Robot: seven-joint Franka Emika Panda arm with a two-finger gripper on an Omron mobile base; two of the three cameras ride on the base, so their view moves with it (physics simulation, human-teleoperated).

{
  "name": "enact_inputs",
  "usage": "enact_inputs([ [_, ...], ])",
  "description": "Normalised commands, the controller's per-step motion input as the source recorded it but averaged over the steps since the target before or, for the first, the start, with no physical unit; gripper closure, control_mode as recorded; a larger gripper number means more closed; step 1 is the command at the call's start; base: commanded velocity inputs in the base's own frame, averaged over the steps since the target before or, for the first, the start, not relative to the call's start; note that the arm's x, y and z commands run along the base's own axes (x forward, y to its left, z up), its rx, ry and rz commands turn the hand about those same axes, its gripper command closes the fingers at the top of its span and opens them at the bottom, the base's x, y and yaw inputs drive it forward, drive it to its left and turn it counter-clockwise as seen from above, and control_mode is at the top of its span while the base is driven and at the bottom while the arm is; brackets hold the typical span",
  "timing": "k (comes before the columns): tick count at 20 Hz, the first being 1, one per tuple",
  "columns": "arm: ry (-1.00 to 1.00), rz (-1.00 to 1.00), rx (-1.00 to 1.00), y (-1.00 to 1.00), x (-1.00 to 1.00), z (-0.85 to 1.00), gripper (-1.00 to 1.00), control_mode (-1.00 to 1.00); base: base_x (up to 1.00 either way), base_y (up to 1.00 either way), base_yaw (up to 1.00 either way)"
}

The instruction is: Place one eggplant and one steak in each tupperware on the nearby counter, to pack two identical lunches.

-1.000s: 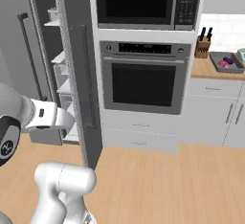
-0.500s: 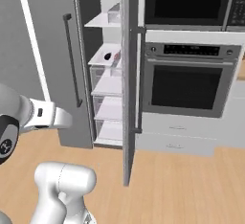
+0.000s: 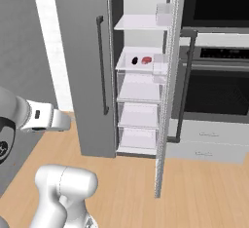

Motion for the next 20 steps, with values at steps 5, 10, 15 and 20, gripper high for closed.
enact_inputs([
  [5, 0.0, 0.0, 0.0, 0.0, 0.0, 0.0, -1.0, 1.0, 0.76, -0.04, -0.11],
  [10, 0.0, 0.0, 0.0, 0.0, 0.0, 0.0, -1.0, 1.0, 0.98, -0.04, -0.07],
  [15, 0.0, 0.0, 0.0, 0.0, 0.0, 0.0, -1.0, 1.0, 0.9, -0.07, -0.06],
  [20, 0.0, 0.0, 0.0, 0.0, 0.0, 0.0, -1.0, 1.0, 0.67, -0.11, -0.04],
])
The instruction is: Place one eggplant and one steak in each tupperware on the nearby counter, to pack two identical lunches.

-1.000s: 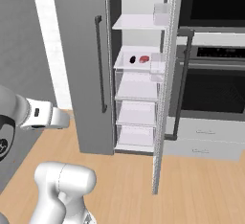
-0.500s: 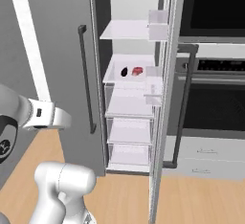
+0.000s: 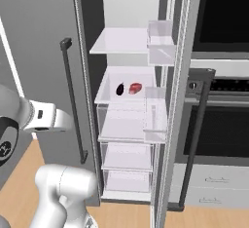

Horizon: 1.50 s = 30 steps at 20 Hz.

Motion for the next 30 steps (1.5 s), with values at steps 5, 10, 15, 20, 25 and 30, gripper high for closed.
enact_inputs([
  [5, 0.0, 0.0, 0.0, 0.0, 0.0, 0.0, -1.0, 1.0, 0.52, -0.09, 0.0],
  [10, 0.0, 0.0, 0.0, 0.0, 0.0, 0.0, -1.0, 1.0, 0.36, -0.29, 0.0],
  [15, 0.0, 0.0, 0.0, 0.0, 0.0, 0.0, -1.0, 1.0, 0.24, -0.42, 0.0],
  [20, 0.0, 0.0, 0.0, 0.0, 0.0, 0.0, -1.0, 1.0, 0.3, -0.18, 0.0],
  [25, 0.0, 0.0, 0.0, 0.0, 0.0, 0.0, -1.0, 1.0, 0.44, 0.0, 0.0],
  [30, 0.0, 0.0, 0.0, 0.0, 0.0, 0.0, -1.0, 1.0, 0.39, 0.0, 0.01],
])
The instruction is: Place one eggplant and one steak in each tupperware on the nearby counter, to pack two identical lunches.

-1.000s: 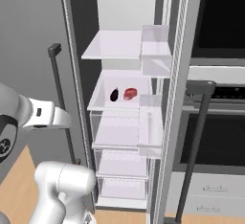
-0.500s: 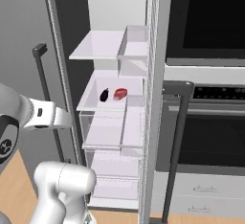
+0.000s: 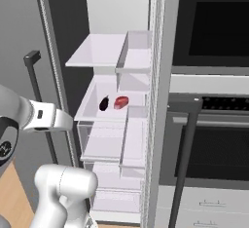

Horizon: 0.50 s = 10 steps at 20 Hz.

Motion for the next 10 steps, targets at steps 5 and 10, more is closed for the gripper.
enact_inputs([
  [5, 0.0, 0.01, 0.0, 0.0, 0.33, -0.29, -1.0, -1.0, 0.04, 0.0, 0.0],
  [10, 0.0, 0.0, 0.03, -0.04, 0.89, -0.22, -1.0, -1.0, 0.0, 0.0, 0.0],
])
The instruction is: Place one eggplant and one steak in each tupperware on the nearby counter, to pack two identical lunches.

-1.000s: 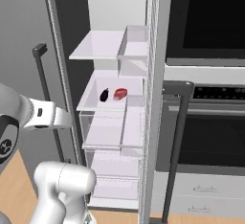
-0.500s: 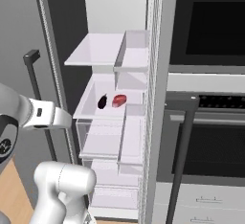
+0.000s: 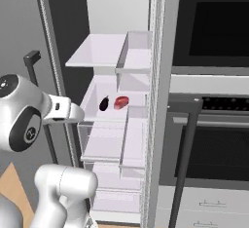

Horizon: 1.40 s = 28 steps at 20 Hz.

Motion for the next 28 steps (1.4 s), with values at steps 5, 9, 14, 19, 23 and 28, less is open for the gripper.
enact_inputs([
  [5, -0.03, 0.0, 0.03, -0.08, 0.99, -0.22, -1.0, -1.0, 0.0, 0.0, 0.0],
  [9, -0.03, 0.0, 0.06, -0.08, 0.77, -0.39, -1.0, -1.0, 0.0, 0.0, 0.0],
  [14, 0.0, 0.0, 0.1, -0.01, 0.62, -0.34, -1.0, -1.0, 0.0, 0.0, 0.0],
  [19, 0.0, 0.0, 0.05, 0.06, 0.65, -0.2, -1.0, -1.0, 0.0, 0.0, 0.0],
  [23, 0.0, 0.0, 0.01, 0.09, 0.64, -0.19, -1.0, -1.0, 0.0, 0.0, 0.0],
  [28, 0.05, 0.0, 0.0, 0.05, 0.65, -0.22, -1.0, -1.0, 0.0, 0.0, 0.0],
])
